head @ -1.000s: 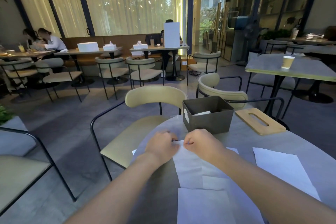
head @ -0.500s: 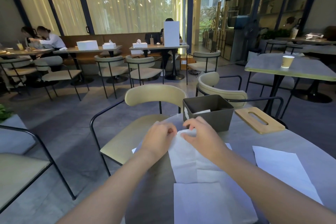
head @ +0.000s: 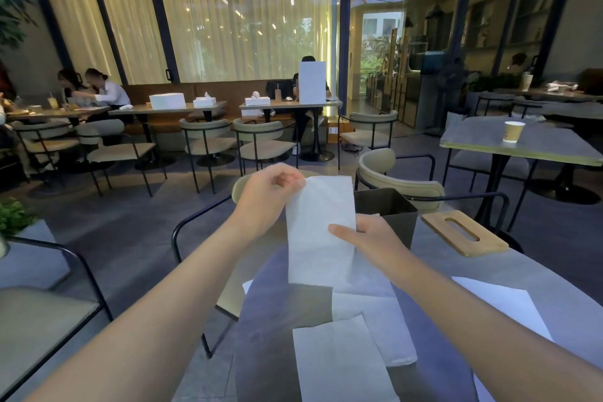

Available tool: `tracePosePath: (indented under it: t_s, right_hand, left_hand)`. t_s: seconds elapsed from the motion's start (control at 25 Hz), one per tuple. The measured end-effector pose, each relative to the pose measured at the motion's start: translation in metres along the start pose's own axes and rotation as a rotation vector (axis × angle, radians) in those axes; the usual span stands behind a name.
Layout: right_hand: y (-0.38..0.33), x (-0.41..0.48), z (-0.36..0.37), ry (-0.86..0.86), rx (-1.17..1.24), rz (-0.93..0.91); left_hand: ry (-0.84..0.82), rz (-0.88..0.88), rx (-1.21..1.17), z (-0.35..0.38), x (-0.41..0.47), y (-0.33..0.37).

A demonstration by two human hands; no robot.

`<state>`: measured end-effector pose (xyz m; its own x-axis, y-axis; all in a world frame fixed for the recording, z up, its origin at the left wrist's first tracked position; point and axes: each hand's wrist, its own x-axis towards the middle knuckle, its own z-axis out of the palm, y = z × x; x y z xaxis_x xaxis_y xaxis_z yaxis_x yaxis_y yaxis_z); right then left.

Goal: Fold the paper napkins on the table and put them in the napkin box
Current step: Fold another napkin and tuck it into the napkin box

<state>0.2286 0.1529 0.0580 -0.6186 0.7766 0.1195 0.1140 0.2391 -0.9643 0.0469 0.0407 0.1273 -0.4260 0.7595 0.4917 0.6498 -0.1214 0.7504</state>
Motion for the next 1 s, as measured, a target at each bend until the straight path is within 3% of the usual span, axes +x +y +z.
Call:
tracePosePath:
  t_s: [0.12,0.28,0.4,0.56,1.0]
  right_hand:
    - [-0.008,-0.002,-0.008,0.028,0.234,0.011]
    - [-0.018,0.003,-0.023,0.006,0.4,0.072]
    - [-0.022,0.007,-0.032,-0.017,0.414,0.094]
    - [-0.031,0.005,-0.04,-0.082,0.414,0.134]
    - [-0.031,-0.007,-0.054,-0.037,0.296,0.107]
  left_hand:
    - [0.055,-0.217,-0.104,0.007,-0.002,0.005]
    - [-0.273,-0.576,-0.226,0.022,-0.006,-0.007]
    - [-0.436,-0.537,-0.327,0.033,-0.01,-0.011]
    - [-0.341,-0.444,-0.425,0.039,-0.008,-0.007]
    - [-0.274,-0.467,-0.465,0.046,-0.016,0.004]
